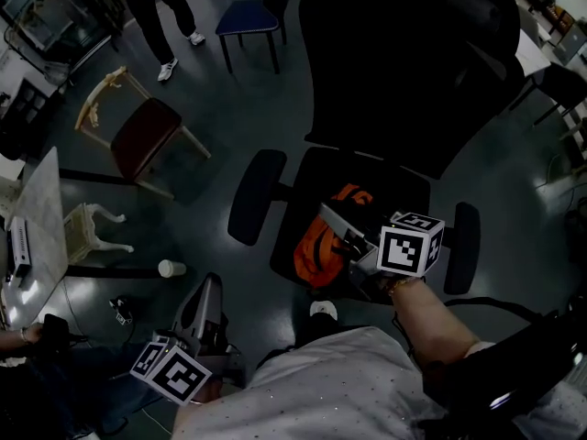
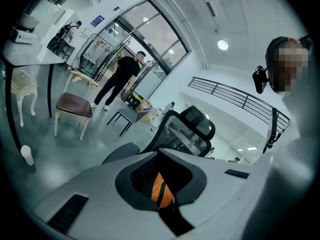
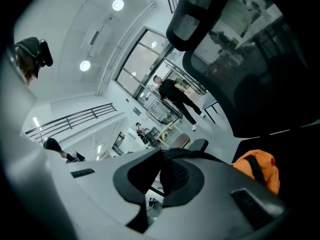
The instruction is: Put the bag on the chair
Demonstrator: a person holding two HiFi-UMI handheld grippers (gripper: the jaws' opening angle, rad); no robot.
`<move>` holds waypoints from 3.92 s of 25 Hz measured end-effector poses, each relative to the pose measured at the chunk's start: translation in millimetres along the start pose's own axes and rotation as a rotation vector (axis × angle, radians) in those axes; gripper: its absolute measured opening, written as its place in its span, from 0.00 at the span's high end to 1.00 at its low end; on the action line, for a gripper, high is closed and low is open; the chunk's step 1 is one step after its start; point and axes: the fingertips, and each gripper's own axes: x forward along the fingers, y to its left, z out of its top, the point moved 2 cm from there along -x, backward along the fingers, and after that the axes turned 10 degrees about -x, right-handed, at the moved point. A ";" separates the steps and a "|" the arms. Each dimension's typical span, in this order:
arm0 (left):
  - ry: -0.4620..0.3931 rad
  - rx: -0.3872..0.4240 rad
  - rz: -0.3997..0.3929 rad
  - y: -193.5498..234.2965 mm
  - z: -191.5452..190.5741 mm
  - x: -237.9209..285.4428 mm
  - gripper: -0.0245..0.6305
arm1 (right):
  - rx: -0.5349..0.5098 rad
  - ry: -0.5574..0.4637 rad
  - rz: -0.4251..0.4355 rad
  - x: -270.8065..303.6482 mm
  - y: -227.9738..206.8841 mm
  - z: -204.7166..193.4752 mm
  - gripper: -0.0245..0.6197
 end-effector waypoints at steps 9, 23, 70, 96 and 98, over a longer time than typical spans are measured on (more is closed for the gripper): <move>0.002 -0.005 0.001 3.7 5.5 4.8 0.97 | 0.044 0.046 -0.084 -9.1 -31.8 -20.3 0.96; 0.004 0.001 0.007 5.2 -0.4 -6.1 0.97 | 0.084 0.161 -0.191 -37.6 -68.3 -74.6 0.96; 0.090 -0.007 0.058 34.5 -29.3 5.1 0.97 | 0.420 0.533 -0.614 -128.3 -150.3 -258.9 0.96; 0.069 0.024 0.065 14.0 -45.1 -21.4 0.97 | 0.661 0.261 -0.656 -183.4 -154.7 -265.1 0.72; 0.069 0.038 0.062 9.5 -43.0 -24.2 0.97 | 0.686 0.221 -0.655 -185.6 -153.6 -263.9 0.72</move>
